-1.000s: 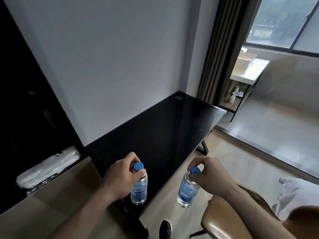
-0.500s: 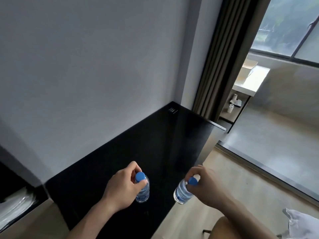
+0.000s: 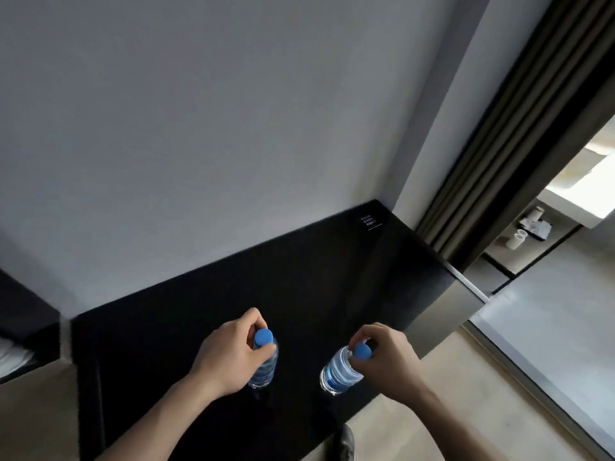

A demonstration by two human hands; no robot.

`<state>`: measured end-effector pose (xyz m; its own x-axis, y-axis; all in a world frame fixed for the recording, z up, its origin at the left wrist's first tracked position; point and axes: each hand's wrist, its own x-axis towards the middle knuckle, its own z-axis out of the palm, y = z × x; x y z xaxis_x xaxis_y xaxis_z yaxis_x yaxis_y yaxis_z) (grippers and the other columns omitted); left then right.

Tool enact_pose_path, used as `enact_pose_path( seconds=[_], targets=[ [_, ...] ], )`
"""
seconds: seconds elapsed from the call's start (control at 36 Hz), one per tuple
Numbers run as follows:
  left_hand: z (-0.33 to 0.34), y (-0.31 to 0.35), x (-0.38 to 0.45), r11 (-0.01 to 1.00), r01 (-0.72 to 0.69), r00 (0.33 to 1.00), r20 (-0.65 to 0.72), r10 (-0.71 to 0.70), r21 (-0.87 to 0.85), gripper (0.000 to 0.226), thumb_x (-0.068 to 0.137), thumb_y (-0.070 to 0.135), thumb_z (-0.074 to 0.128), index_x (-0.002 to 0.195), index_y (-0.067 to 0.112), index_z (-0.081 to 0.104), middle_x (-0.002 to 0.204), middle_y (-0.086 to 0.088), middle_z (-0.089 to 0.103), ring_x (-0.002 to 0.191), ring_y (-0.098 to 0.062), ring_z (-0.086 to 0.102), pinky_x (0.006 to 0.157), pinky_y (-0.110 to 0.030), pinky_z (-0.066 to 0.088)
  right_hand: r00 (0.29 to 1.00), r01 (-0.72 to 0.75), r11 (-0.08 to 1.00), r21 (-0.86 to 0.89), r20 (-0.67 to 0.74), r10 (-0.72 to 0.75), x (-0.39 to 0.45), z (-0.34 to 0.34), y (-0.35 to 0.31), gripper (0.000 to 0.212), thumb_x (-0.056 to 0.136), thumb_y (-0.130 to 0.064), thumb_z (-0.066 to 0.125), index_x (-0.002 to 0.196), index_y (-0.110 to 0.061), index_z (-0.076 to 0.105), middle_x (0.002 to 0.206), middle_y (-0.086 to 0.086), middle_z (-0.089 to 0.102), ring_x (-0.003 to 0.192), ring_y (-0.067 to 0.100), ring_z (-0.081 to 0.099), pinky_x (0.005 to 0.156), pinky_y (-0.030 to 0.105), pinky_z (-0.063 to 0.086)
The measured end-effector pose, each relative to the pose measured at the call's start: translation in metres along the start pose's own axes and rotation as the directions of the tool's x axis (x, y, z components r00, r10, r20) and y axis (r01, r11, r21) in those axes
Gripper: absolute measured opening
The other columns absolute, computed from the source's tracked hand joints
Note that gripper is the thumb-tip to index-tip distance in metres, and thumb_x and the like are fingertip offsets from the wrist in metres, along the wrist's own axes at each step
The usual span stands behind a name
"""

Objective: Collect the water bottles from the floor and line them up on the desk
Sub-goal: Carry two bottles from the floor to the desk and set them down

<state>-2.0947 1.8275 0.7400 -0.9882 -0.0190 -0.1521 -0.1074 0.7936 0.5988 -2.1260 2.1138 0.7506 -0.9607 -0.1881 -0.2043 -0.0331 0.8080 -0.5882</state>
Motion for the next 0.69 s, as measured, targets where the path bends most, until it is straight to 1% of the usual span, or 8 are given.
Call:
enact_pose_path(
  seconds=[0.06,0.17,0.22,0.31,0.36,0.42,0.58,0.69],
  targets=[
    [0.012,0.009,0.013,0.998,0.055,0.998,-0.017,-0.054,0.028,0.027,0.083,0.050,0.071,0.085,0.039,0.047,0.071,0.016,0.062,0.062,0.002,0.060,0.048,-0.015,0.038,0.999,0.019,1.000,0.003,0.031,-0.019,0.021,-0.007,0.014,0.014,0.070,-0.027,0.072,0.072,-0.040,0.065,0.084,-0.018,0.061,0.076,-0.004,0.058,0.054,0.013,0.045],
    [0.032,0.031,0.038,0.987,0.152,0.988,-0.040,-0.150,0.058,0.027,0.083,0.050,0.070,0.084,0.038,0.045,0.071,0.013,0.063,0.061,-0.002,0.061,0.048,-0.018,0.042,0.990,0.068,0.998,0.011,0.121,-0.069,0.060,-0.025,0.039,0.018,0.069,-0.023,0.069,0.074,-0.040,0.064,0.088,-0.019,0.060,0.077,-0.004,0.059,0.056,0.013,0.046],
    [0.041,0.040,0.049,0.979,0.195,0.980,-0.054,-0.192,0.062,0.027,0.083,0.050,0.070,0.084,0.039,0.045,0.070,0.012,0.063,0.060,-0.002,0.061,0.046,-0.017,0.040,0.980,0.102,0.995,-0.013,0.173,-0.098,0.079,-0.036,0.050,0.017,0.070,-0.025,0.068,0.075,-0.041,0.063,0.090,-0.021,0.060,0.076,-0.002,0.060,0.056,0.015,0.046],
    [0.052,0.053,0.066,0.969,0.243,0.968,-0.074,-0.240,0.040,0.027,0.084,0.048,0.071,0.085,0.039,0.046,0.071,0.011,0.064,0.060,0.000,0.062,0.046,-0.015,0.038,0.962,0.151,0.986,-0.063,0.241,-0.132,0.108,-0.053,0.064,0.015,0.071,-0.026,0.065,0.076,-0.039,0.063,0.089,-0.020,0.062,0.079,0.001,0.060,0.065,0.018,0.049],
    [0.058,0.060,0.075,0.966,0.259,0.963,-0.084,-0.257,0.017,0.027,0.084,0.048,0.072,0.085,0.038,0.046,0.071,0.012,0.065,0.059,0.001,0.062,0.046,-0.015,0.038,0.946,0.177,0.979,-0.099,0.290,-0.142,0.124,-0.063,0.071,0.014,0.069,-0.025,0.063,0.076,-0.038,0.064,0.089,-0.019,0.062,0.081,0.002,0.061,0.070,0.024,0.054],
    [0.063,0.068,0.085,0.962,0.272,0.959,-0.084,-0.270,0.009,0.027,0.084,0.048,0.071,0.085,0.038,0.046,0.069,0.013,0.064,0.057,-0.001,0.061,0.046,-0.016,0.037,0.934,0.192,0.975,-0.116,0.325,-0.146,0.137,-0.070,0.078,0.016,0.067,-0.024,0.061,0.074,-0.038,0.063,0.089,-0.019,0.063,0.080,0.002,0.061,0.070,0.027,0.055],
    [0.075,0.084,0.109,0.967,0.255,0.965,-0.067,-0.254,0.003,0.026,0.086,0.050,0.067,0.086,0.037,0.045,0.068,0.013,0.063,0.056,-0.003,0.060,0.046,-0.019,0.040,0.928,0.201,0.959,-0.198,0.353,-0.121,0.166,-0.083,0.099,0.023,0.068,-0.018,0.058,0.070,-0.041,0.060,0.090,-0.018,0.062,0.082,0.004,0.061,0.070,0.027,0.055],
    [0.082,0.085,0.117,0.974,0.226,0.974,-0.028,-0.226,0.010,0.025,0.087,0.049,0.066,0.087,0.039,0.043,0.070,0.012,0.063,0.056,-0.003,0.060,0.047,-0.018,0.040,0.941,0.161,0.948,-0.275,0.331,-0.064,0.170,-0.086,0.111,0.034,0.066,-0.010,0.049,0.071,-0.041,0.059,0.085,-0.017,0.062,0.078,0.006,0.061,0.065,0.026,0.053]
  ],
)
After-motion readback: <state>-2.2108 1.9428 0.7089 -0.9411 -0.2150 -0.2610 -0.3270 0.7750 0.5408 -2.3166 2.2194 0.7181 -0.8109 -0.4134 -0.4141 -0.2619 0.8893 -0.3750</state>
